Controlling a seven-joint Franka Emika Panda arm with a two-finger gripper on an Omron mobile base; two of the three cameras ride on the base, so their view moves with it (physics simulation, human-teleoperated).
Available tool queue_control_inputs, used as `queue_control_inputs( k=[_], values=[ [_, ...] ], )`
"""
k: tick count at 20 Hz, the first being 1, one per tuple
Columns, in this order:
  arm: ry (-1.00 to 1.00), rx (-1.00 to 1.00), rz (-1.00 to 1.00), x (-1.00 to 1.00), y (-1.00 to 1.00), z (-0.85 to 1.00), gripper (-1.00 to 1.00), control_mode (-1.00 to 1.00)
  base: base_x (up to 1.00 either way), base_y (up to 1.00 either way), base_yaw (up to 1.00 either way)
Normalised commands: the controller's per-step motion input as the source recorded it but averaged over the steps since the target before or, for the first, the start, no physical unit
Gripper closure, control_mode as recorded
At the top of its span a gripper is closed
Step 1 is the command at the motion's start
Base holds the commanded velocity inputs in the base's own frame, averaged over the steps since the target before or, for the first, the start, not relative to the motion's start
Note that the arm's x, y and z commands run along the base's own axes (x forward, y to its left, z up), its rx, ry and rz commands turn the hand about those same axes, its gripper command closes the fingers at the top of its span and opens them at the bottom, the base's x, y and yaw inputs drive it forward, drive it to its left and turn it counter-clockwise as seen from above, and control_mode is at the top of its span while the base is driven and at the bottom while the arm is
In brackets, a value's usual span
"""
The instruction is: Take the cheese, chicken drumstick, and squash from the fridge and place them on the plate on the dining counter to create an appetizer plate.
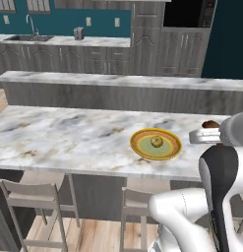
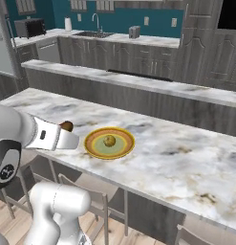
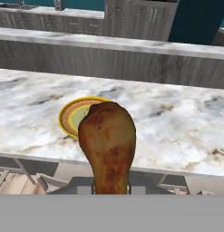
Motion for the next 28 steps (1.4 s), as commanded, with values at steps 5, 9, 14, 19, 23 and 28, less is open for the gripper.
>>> queue_control_inputs(
  k=[5,9,14,19,23,28],
  values=[
    [0.00,0.00,0.00,0.04,0.00,-0.01,1.00,-1.00,0.13,0.00,0.00],
    [0.10,0.00,0.00,0.43,0.00,-0.29,1.00,-1.00,0.00,0.00,0.00],
    [0.19,0.00,0.02,0.56,0.00,-0.40,1.00,-1.00,0.00,0.00,0.00],
    [0.19,0.01,0.01,0.47,0.00,-0.35,1.00,-1.00,0.00,0.00,0.00],
    [0.02,0.08,0.00,0.30,-0.08,-0.37,1.00,-1.00,0.00,0.00,0.00],
    [0.00,0.11,0.00,0.27,-0.20,-0.33,1.00,-1.00,0.00,0.00,0.00]
  ],
)
